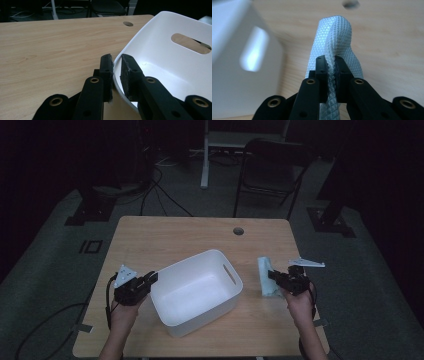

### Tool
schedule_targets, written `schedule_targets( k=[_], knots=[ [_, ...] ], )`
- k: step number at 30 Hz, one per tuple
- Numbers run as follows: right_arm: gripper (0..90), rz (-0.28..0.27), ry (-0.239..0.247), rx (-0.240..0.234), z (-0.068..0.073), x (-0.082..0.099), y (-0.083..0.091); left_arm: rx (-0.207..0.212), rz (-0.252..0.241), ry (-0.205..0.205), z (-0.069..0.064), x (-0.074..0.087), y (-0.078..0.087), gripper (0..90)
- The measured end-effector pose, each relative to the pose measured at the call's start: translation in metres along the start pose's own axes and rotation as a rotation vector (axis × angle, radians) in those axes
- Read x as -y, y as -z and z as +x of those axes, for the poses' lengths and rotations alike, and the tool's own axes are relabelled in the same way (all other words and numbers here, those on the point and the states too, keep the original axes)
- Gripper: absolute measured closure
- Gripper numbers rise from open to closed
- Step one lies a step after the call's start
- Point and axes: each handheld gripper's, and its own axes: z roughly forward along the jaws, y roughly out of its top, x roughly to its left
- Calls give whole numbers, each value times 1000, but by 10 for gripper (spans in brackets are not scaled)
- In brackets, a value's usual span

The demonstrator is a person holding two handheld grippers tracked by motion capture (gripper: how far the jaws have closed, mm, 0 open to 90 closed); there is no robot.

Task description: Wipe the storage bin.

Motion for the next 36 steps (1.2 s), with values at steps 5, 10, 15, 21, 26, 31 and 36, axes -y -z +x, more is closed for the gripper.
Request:
schedule_targets(
  k=[5,10,15,21,26,31,36],
  knots=[
    [837,-57,-2,-146,18,-9,19,1,-3,0,0,0,-1,795],
    [837,-61,-4,-246,32,-8,16,-7,-2,-13,0,-1,-3,795],
    [836,-44,14,-271,47,-3,8,-5,-3,-10,0,-1,-4,795],
    [836,-2,47,-278,60,-1,-7,-5,0,-13,0,-2,-4,795],
    [839,10,44,-272,62,2,-13,-5,-1,-6,0,-2,-4,794],
    [840,35,12,-286,59,10,-22,-25,1,-31,-4,-2,-5,793],
    [840,68,5,-284,58,17,-26,-21,1,-30,-3,-1,-5,790]
  ],
)
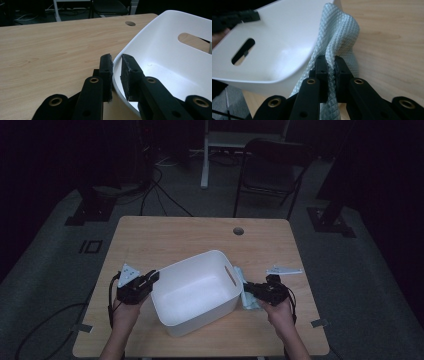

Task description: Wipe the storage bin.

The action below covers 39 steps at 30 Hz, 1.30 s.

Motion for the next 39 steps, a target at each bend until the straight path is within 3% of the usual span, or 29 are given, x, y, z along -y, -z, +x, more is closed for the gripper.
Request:
schedule_targets(
  k=[3,8,10,19,21,23,26,31,33,37,39],
  knots=[
    [840,2,-3,-21,-1,0,3,7,0,-3,1,0,0,788],
    [840,-45,0,-55,4,-9,13,21,6,-4,2,-1,-1,788],
    [841,-35,16,-46,5,-11,11,21,9,-5,2,-1,-1,787],
    [841,28,-1,-34,-3,-6,-3,8,5,-16,1,0,-1,783],
    [840,-7,-13,-56,-3,-10,1,10,6,-16,1,-1,-2,782],
    [841,-25,7,-54,0,-17,5,12,7,-16,1,-1,-2,782],
    [842,-8,28,-29,2,-20,-1,6,9,-18,0,-1,-2,783],
    [843,37,-20,-22,-9,-12,-19,7,9,-19,1,-1,-2,781],
    [842,45,-28,-36,-12,-13,-18,10,8,-18,1,-1,-2,780],
    [842,9,-8,-50,-7,-22,-10,12,8,-18,1,-1,-2,780],
    [842,19,7,-45,-5,-25,-12,6,10,-21,0,-1,-3,780]
  ],
)
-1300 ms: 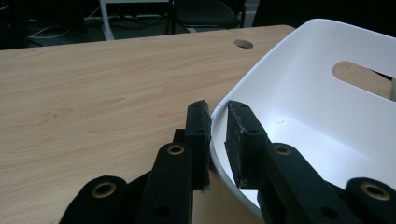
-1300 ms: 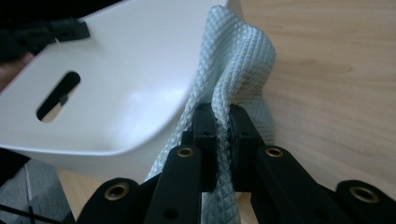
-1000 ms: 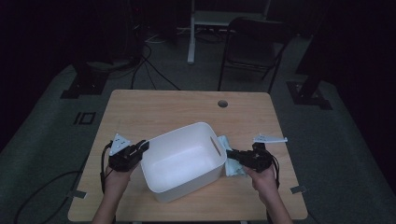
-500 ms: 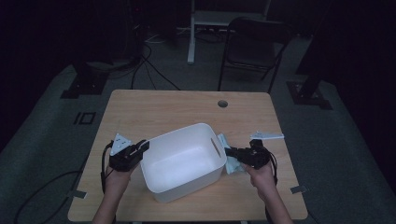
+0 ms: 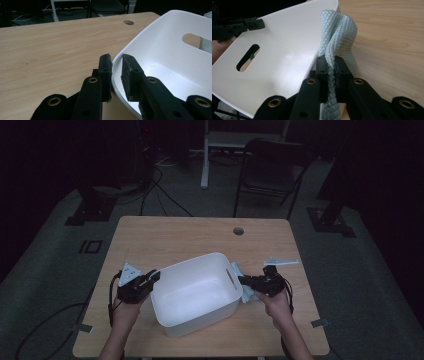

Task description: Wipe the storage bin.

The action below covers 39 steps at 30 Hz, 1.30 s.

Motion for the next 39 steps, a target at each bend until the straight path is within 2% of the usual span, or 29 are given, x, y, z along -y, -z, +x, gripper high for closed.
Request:
schedule_targets(
  k=[3,7,9,12,15,19,21,26,27,33,35,39],
  knots=[
    [843,26,-12,8,-4,2,-8,-9,0,-1,-1,0,0,780],
    [842,68,-27,17,-10,7,-16,-2,-1,-2,0,0,0,779],
    [842,64,-17,18,-9,4,-14,3,-1,-3,0,0,0,779],
    [842,6,-24,-8,-9,-2,-8,12,-1,-2,1,0,0,778],
    [843,18,-11,-2,-8,-6,-12,5,1,-1,0,0,-1,779],
    [843,29,-34,-3,-13,-3,-18,1,1,-2,0,0,-1,778],
    [842,28,-29,-4,-14,-5,-17,5,0,-4,0,0,-1,778],
    [842,-31,-26,-24,-11,-16,-8,7,0,-4,-1,0,-1,778],
    [843,-20,-12,-16,-10,-17,-9,4,0,-3,-1,0,-1,778],
    [844,36,-48,-2,-20,-7,-27,1,1,-2,-1,0,-1,778],
    [843,32,-46,-5,-20,-8,-25,5,1,-5,-1,0,-1,778],
    [843,-22,-28,-14,-14,-19,-15,9,0,-6,-1,-1,-2,778]
  ],
)
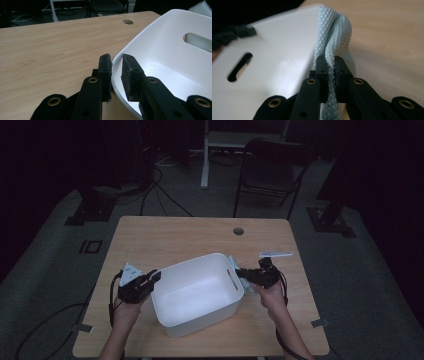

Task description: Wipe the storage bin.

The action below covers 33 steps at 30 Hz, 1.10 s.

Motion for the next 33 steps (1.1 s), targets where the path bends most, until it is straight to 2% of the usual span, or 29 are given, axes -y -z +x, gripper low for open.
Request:
schedule_targets(
  k=[4,6,8,10,15,17,18,21,23,25,28,33],
  knots=[
    [845,18,14,17,1,-4,-7,-11,2,3,-1,0,0,778],
    [845,50,2,31,-3,0,-15,-12,2,4,-1,0,0,778],
    [845,60,-16,24,-8,2,-17,-8,1,3,-1,0,0,778],
    [844,52,-8,18,-8,-1,-14,-3,0,3,0,0,0,778],
    [844,-12,11,10,-1,-15,-4,-3,2,-1,-1,0,0,778],
    [844,-8,15,13,-1,-17,-5,-6,3,-2,-1,0,0,778],
    [845,19,19,17,-3,-16,-13,-13,4,2,-2,-1,-1,778],
    [846,56,-5,16,-10,-11,-22,-14,3,2,-2,-1,-1,778],
    [844,55,-21,4,-14,-9,-23,-9,4,1,-1,-1,-1,778],
    [844,50,-11,8,-13,-12,-21,-7,4,-1,-2,-1,-1,777],
    [844,-6,-8,1,-9,-19,-14,-6,5,-2,-2,-1,-1,777],
    [846,17,24,2,-9,-24,-19,-12,7,-1,-2,-1,-1,778]
  ],
)
